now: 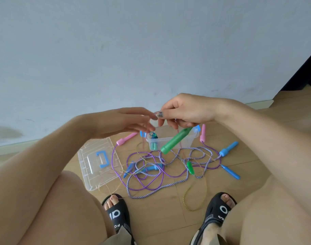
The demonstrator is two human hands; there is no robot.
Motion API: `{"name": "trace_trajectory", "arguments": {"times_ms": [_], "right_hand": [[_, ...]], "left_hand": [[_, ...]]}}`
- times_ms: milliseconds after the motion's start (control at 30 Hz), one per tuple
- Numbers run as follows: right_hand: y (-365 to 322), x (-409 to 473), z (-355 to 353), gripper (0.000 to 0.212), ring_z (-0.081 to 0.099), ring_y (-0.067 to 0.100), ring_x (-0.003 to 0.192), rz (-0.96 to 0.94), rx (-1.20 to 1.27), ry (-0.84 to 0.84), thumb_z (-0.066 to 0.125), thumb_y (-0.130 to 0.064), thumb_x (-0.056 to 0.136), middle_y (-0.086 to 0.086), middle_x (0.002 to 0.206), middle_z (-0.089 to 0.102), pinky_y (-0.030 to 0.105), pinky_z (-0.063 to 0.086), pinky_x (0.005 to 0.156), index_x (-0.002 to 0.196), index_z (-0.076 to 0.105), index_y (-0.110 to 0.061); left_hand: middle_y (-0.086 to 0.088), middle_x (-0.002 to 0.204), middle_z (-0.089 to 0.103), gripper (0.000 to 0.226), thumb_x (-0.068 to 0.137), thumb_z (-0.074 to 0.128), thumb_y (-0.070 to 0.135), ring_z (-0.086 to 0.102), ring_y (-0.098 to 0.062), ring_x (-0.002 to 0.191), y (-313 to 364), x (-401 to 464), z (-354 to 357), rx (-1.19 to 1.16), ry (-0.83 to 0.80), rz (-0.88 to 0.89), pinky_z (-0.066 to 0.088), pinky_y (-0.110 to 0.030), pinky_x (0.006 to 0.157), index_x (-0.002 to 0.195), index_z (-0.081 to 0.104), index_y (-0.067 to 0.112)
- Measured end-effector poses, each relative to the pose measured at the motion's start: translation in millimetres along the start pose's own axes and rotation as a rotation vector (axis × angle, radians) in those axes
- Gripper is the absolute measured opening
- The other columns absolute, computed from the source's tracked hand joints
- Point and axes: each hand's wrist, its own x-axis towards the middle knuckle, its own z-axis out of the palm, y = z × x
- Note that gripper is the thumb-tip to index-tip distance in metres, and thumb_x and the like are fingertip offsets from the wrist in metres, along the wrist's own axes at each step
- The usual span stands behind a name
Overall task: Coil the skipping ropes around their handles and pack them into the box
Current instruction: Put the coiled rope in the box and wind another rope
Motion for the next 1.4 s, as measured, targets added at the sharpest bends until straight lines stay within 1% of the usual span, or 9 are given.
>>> {"name": "trace_trajectory", "arguments": {"times_ms": [133, 267, 400, 567, 833, 1000, 1200, 1300, 1400], "right_hand": [[-1.4, -4.0, 0.0, 0.029, 0.031, 0.011, 0.038, -0.010, 0.029, 0.014, 0.051, -0.028, 0.102, 0.006, 0.069, 0.054, 0.022, 0.020, 0.041, 0.096, 0.072, -0.010], [-0.4, -8.0, -0.8, 0.029, 0.031, 0.013, 0.040, 0.024, -0.003, -0.007, 0.051, -0.032, 0.102, 0.004, 0.069, 0.056, 0.022, 0.021, 0.041, 0.095, 0.073, -0.014], [1.2, -6.1, 0.2, 0.029, 0.032, 0.015, 0.041, 0.040, -0.021, -0.027, 0.051, -0.034, 0.101, 0.001, 0.068, 0.059, 0.026, 0.019, 0.046, 0.099, 0.075, -0.017], [-2.5, -11.4, -1.6, 0.029, 0.031, 0.012, 0.041, 0.085, 0.014, -0.063, 0.050, -0.031, 0.102, -0.002, 0.065, 0.063, 0.017, 0.032, 0.032, 0.109, 0.073, -0.014], [5.1, -6.8, -2.3, 0.030, 0.034, 0.012, 0.039, 0.074, -0.013, -0.081, 0.050, -0.034, 0.102, 0.002, 0.070, 0.064, 0.024, 0.021, 0.043, 0.101, 0.074, -0.016], [14.4, -11.1, -7.1, 0.032, 0.033, 0.010, 0.036, 0.153, -0.051, -0.107, 0.048, -0.029, 0.103, 0.003, 0.066, 0.056, 0.025, 0.035, 0.047, 0.103, 0.072, -0.007], [23.8, -15.9, -16.0, 0.031, 0.033, 0.008, 0.033, 0.233, -0.083, -0.099, 0.048, -0.025, 0.103, 0.001, 0.062, 0.055, 0.027, 0.026, 0.050, 0.100, 0.071, -0.003], [22.9, -19.3, -19.1, 0.032, 0.032, 0.008, 0.034, 0.238, -0.068, -0.071, 0.047, -0.025, 0.103, -0.002, 0.060, 0.051, 0.029, 0.019, 0.051, 0.099, 0.070, -0.003], [16.4, -16.6, -15.6, 0.031, 0.027, 0.007, 0.035, 0.188, 0.097, 0.020, 0.045, -0.025, 0.104, -0.004, 0.058, 0.043, 0.023, 0.014, 0.041, 0.098, 0.065, -0.003]], "left_hand": [[-0.013, 0.086, 0.067, 0.023, 0.102, 0.048, 0.015, 0.065, -0.029, 0.092, 11.3, 3.4, 6.5, 0.044, 0.072, 0.111, 0.047, -0.038, 0.099, 0.094, 0.064, 0.001], [0.000, 0.064, 0.047, 0.018, 0.099, 0.054, 0.013, 0.049, -0.017, 0.065, 10.3, -2.2, -2.4, 0.022, 0.123, 0.099, 0.044, -0.040, 0.084, 0.089, 0.065, 0.003], [-0.005, 0.074, 0.054, 0.017, 0.099, 0.053, 0.011, 0.047, -0.022, 0.071, 5.7, -5.0, -6.0, -0.017, 0.173, 0.102, 0.043, -0.033, 0.074, 0.089, 0.066, 0.006], [-0.010, 0.081, 0.060, 0.002, 0.092, 0.063, 0.004, 0.050, -0.025, 0.077, 0.5, -5.7, -12.7, 0.125, 0.200, 0.141, 0.042, -0.040, 0.078, 0.092, 0.064, 0.005], [-0.007, 0.085, 0.068, 0.008, 0.093, 0.065, 0.012, 0.058, -0.016, 0.078, -7.3, -5.2, -25.1, 0.297, 0.192, 0.085, 0.047, -0.030, 0.080, 0.092, 0.072, 0.015], [0.002, 0.079, 0.070, 0.009, 0.092, 0.063, 0.016, 0.064, -0.013, 0.075, -33.8, -9.9, -52.7, 0.654, 0.355, -0.132, 0.048, -0.027, 0.076, 0.087, 0.069, 0.020], [-0.006, 0.099, 0.070, 0.018, 0.091, 0.054, 0.011, 0.064, -0.023, 0.093, -72.6, -14.2, -81.6, 0.974, 0.359, -0.556, 0.048, -0.027, 0.075, 0.099, 0.070, 0.008], [-0.008, 0.113, 0.068, 0.024, 0.093, 0.055, 0.015, 0.062, -0.024, 0.103, -80.1, -13.9, -86.0, 1.005, 0.386, -0.628, 0.048, -0.028, 0.081, 0.111, 0.068, 0.007], [-0.005, 0.126, 0.060, 0.047, 0.089, 0.069, 0.033, 0.057, -0.025, 0.114, -72.0, -7.4, -76.1, 0.852, 0.388, -0.542, 0.045, -0.033, 0.097, 0.128, 0.054, 0.013]]}}
